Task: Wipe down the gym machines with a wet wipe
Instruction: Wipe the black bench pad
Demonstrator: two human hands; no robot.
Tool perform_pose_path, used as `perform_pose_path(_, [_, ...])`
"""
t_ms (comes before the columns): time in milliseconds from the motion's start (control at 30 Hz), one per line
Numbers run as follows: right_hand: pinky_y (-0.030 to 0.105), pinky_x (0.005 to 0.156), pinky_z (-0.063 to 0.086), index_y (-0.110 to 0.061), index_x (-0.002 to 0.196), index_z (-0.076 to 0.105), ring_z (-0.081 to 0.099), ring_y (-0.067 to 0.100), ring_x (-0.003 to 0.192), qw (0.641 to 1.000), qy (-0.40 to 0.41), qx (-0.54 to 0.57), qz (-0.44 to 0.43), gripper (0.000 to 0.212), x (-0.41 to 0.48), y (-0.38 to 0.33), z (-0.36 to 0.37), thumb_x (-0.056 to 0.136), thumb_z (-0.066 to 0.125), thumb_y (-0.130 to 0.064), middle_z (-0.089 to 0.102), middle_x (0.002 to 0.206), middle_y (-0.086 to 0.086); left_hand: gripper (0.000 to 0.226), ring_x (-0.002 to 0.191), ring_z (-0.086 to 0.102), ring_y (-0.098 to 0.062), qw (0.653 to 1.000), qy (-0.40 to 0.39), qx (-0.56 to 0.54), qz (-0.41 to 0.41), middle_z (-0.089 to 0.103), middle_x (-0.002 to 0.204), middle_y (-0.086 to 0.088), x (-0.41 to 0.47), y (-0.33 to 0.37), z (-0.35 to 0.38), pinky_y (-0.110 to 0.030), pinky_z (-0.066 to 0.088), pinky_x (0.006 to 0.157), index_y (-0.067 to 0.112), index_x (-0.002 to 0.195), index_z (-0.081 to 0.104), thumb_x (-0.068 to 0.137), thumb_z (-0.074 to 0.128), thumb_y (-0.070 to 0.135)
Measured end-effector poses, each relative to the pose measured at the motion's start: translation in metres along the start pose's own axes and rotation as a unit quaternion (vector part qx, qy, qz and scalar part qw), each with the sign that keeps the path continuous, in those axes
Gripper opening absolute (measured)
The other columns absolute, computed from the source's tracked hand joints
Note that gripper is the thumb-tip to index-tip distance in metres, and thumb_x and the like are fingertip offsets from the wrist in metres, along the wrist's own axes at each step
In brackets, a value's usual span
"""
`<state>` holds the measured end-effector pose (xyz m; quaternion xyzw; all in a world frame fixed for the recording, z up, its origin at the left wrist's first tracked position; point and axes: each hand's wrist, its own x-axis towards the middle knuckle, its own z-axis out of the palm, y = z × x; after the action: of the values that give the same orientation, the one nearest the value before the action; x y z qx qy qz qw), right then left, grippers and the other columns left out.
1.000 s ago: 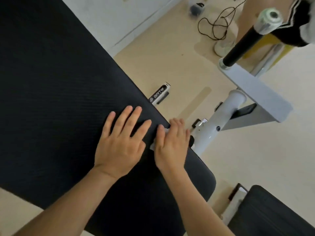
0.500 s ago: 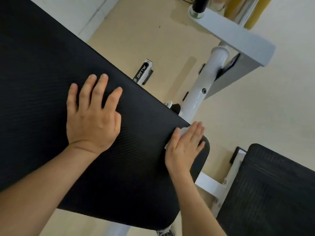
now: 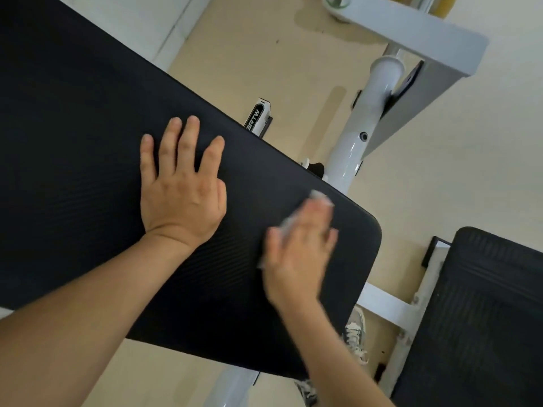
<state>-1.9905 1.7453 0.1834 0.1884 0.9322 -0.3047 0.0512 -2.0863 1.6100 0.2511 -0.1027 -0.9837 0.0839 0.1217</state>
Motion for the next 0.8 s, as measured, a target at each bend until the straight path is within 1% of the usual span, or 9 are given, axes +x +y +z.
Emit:
perform_pose_path(100, [0.053,0.118,-0.002,-0.011,0.154,0.003,-0.009,0.017,0.149,0.972,-0.071,-0.071,-0.214,0.073,-0.031,-0.034,0.004,0.099,0.014,-0.057,-0.005,0.162,0.004,0.046,0.141,0.027,-0.036,1.0,-0.014,-0.004,-0.002,0.035,0.151,-0.017,0.0,-0.001,-0.001,-0.056,0.014,0.115,0.016,0.135,0.044,0.09,0.038,0.018])
perform_pose_path(167, [0.052,0.119,0.007,-0.015,0.155,0.005,-0.007,0.014,0.149,0.961,-0.076,-0.117,-0.241,0.074,-0.023,0.001,-0.004,0.098,0.016,-0.061,-0.003,0.163,0.001,0.046,0.142,0.026,-0.036,1.0,-0.015,-0.002,-0.005,0.034,0.151,-0.017,-0.001,-0.001,-0.002,-0.056,0.013,0.115,0.016,0.136,0.043,0.09,0.037,0.018])
perform_pose_path(233, [0.051,0.119,0.004,-0.017,0.155,-0.003,-0.012,0.012,0.148,0.979,-0.067,-0.127,-0.144,0.08,-0.005,0.059,-0.018,0.094,0.011,-0.067,-0.01,0.162,-0.002,0.047,0.142,0.025,-0.037,1.0,-0.014,-0.005,-0.007,0.034,0.151,-0.017,-0.002,0.001,-0.003,-0.055,0.012,0.115,0.016,0.136,0.043,0.089,0.036,0.017])
perform_pose_path(300, [0.049,0.12,-0.001,-0.019,0.153,-0.013,-0.018,0.01,0.146,0.994,-0.073,-0.084,0.02,0.082,0.019,0.099,-0.032,0.092,0.008,-0.069,-0.018,0.161,-0.004,0.047,0.142,0.024,-0.037,1.0,-0.012,-0.005,-0.005,0.033,0.151,-0.017,-0.002,0.002,-0.002,-0.056,0.011,0.115,0.015,0.136,0.042,0.089,0.037,0.017])
perform_pose_path(433, [0.053,0.117,0.01,-0.013,0.154,0.009,0.006,0.02,0.148,0.982,-0.03,0.06,0.177,0.076,0.066,0.092,-0.029,0.096,0.022,-0.06,0.013,0.161,0.006,0.047,0.141,0.025,-0.038,1.0,-0.008,-0.001,-0.007,0.033,0.15,-0.018,-0.002,0.004,-0.003,-0.056,0.011,0.115,0.014,0.136,0.042,0.089,0.04,0.016])
perform_pose_path(533, [0.053,0.116,0.011,-0.013,0.153,0.012,0.007,0.018,0.148,0.985,-0.034,0.05,0.16,0.071,0.07,0.09,-0.031,0.098,0.018,-0.057,0.014,0.16,0.003,0.048,0.141,0.023,-0.038,1.0,-0.014,-0.007,-0.007,0.031,0.15,-0.018,-0.002,0.004,-0.003,-0.058,0.012,0.115,0.014,0.136,0.04,0.089,0.042,0.014])
perform_pose_path(667, [0.046,0.119,0.005,-0.017,0.154,-0.009,-0.01,0.013,0.148,0.995,-0.079,-0.027,0.054,0.072,0.009,0.122,-0.039,0.096,0.004,-0.058,-0.01,0.162,-0.003,0.049,0.14,0.025,-0.04,1.0,-0.004,-0.015,-0.011,0.031,0.15,-0.018,-0.003,0.002,0.001,-0.063,0.022,0.109,0.015,0.137,0.038,0.087,0.039,0.015])
perform_pose_path(733, [0.045,0.119,0.003,-0.019,0.152,-0.014,-0.014,0.012,0.148,0.991,-0.116,-0.047,0.053,0.074,0.003,0.139,-0.042,0.095,0.003,-0.062,-0.015,0.161,-0.004,0.05,0.139,0.026,-0.04,1.0,-0.001,-0.016,-0.015,0.032,0.149,-0.018,-0.003,0.003,0.002,-0.063,0.024,0.108,0.015,0.137,0.037,0.087,0.038,0.015])
perform_pose_path(800, [0.043,0.119,0.005,-0.016,0.153,-0.01,-0.01,0.014,0.149,0.986,-0.127,-0.006,0.104,0.077,0.025,0.147,-0.044,0.095,0.008,-0.062,-0.01,0.162,-0.003,0.051,0.139,0.026,-0.041,1.0,-0.006,-0.015,-0.014,0.032,0.149,-0.018,-0.001,0.004,0.001,-0.063,0.024,0.108,0.015,0.137,0.037,0.086,0.038,0.015])
